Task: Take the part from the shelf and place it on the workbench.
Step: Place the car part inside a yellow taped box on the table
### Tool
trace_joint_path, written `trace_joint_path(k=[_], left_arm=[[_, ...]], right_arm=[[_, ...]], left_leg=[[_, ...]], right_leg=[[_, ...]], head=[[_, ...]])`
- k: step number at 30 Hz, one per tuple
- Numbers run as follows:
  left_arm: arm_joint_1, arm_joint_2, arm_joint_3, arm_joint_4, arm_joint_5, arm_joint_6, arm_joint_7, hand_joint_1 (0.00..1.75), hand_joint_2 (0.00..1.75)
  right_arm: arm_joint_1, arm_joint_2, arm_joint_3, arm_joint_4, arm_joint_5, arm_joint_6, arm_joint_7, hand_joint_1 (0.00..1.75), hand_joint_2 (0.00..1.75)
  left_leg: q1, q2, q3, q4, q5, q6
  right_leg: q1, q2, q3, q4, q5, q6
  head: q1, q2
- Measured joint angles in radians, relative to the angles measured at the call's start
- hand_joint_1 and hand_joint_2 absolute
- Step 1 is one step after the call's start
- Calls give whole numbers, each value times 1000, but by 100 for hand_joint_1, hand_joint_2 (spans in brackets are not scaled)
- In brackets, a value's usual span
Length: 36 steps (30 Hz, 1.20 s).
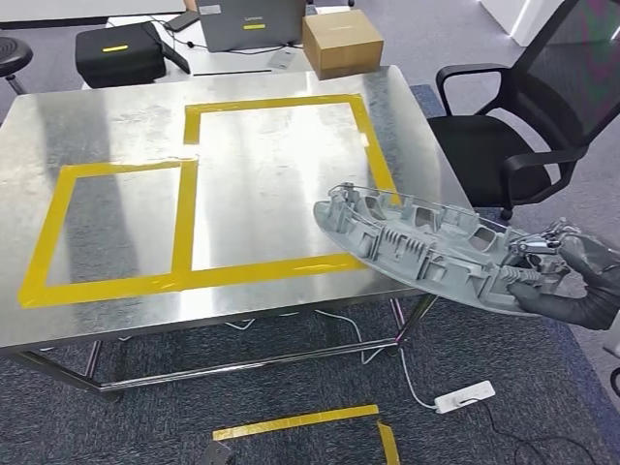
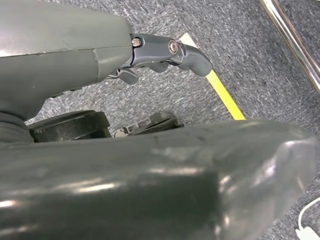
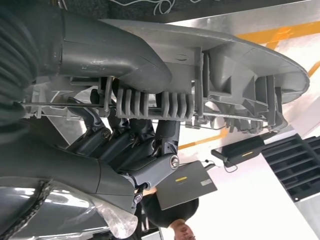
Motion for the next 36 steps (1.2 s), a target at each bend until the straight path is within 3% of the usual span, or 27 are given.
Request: trace_joint_path(k=[4,7,11,15,19,23,29,36], left_arm=[[-1,-1,0,-1,-8,1,5,0,0],[-2,-1,0,-2,-17,2,9,0,0],[-11,-3,-2,-2,-27,4,30,0,0],[-29,-5,-16,-2,-34,8,70,0,0],[-48,-9,-41,-2,-16,29,116,0,0],[-56,-10,-70,-2,42,54,172,0,0],[-63,-10,-116,-2,82,48,209,0,0],[-65,-10,-133,-2,86,46,210,0,0]], right_arm=[[-68,-1,17,12,2,42,30,175,175],[-225,23,88,72,3,91,72,175,175],[-485,132,265,217,7,98,128,175,175],[-604,288,428,385,65,-3,141,175,175],[-609,427,539,581,158,-145,127,175,175],[-571,500,551,726,243,-219,99,175,175],[-525,563,509,792,297,-202,85,175,175],[-520,590,493,815,299,-198,89,175,175]], left_leg=[[0,0,-1,0,0,0],[0,3,0,0,0,0],[0,7,2,0,2,-1],[3,7,4,0,4,-3],[5,5,5,0,5,-4],[5,1,3,0,5,-4],[3,4,2,0,3,-4],[4,4,2,0,3,-4]], right_leg=[[0,1,0,1,0,0],[0,3,-1,2,0,1],[0,6,-1,3,2,1],[3,6,1,4,2,1],[4,3,1,4,2,0],[4,1,1,4,2,0],[3,5,0,4,2,0],[4,4,-1,4,2,0]], head=[[0,0],[0,0],[0,0],[0,0],[0,0],[0,0],[0,0],[0,0]])
